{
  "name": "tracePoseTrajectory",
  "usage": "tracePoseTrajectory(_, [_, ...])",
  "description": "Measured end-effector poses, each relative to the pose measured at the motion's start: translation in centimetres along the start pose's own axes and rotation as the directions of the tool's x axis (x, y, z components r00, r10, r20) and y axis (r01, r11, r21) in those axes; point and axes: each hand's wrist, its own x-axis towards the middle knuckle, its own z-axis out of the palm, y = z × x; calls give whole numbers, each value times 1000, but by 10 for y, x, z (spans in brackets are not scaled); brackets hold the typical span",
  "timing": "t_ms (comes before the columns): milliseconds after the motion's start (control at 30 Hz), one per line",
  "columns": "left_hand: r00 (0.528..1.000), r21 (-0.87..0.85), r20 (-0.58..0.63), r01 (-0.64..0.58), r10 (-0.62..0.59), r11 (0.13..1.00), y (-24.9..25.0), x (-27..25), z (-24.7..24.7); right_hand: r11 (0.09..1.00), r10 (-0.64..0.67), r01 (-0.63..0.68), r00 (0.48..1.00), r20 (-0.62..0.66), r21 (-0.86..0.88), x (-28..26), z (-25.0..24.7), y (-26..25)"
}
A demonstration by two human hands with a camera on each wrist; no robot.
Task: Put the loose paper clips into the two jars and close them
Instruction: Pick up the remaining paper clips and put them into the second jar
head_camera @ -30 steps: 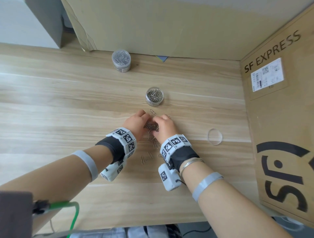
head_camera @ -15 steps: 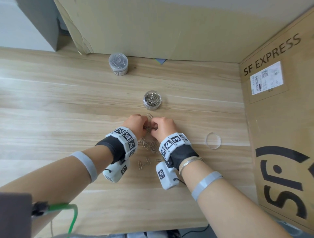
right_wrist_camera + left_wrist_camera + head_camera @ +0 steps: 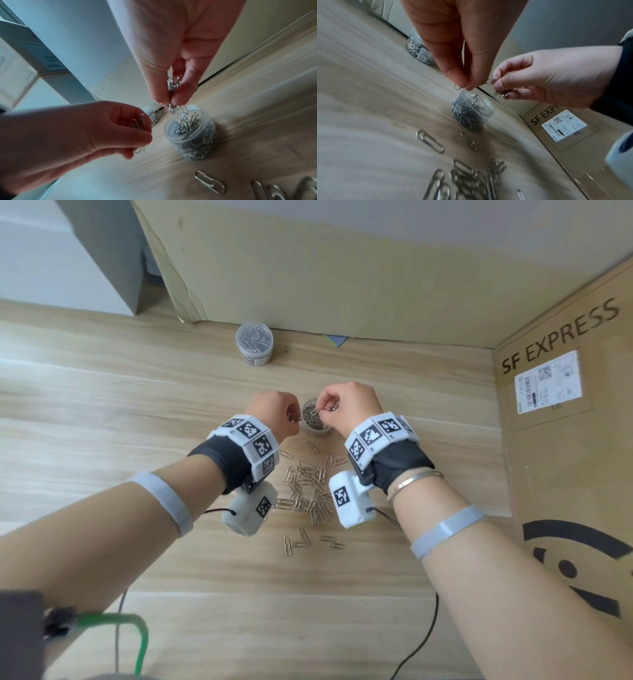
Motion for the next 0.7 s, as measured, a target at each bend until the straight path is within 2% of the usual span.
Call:
tracePoseTrajectory(267, [999, 20, -26, -19, 19, 1000, 2, 8, -5, 1000, 6, -6, 999, 38, 16, 10, 12, 4])
tracePoseTrajectory(467, [997, 2, -30, -74, 74, 997, 17, 17, -4, 981, 109, -87, 987, -121, 176, 10, 2, 14])
tracePoseTrajectory(533, [995, 0, -33, -98, 98, 995, 24, 22, -2, 977, 165, -139, 973, -162, 161, 8, -3, 26])
tracePoseTrajectory(700, [993, 20, 40, -114, 113, 993, 30, 29, 8, 973, 229, -222, 967, -110, 67, -6, 0, 52])
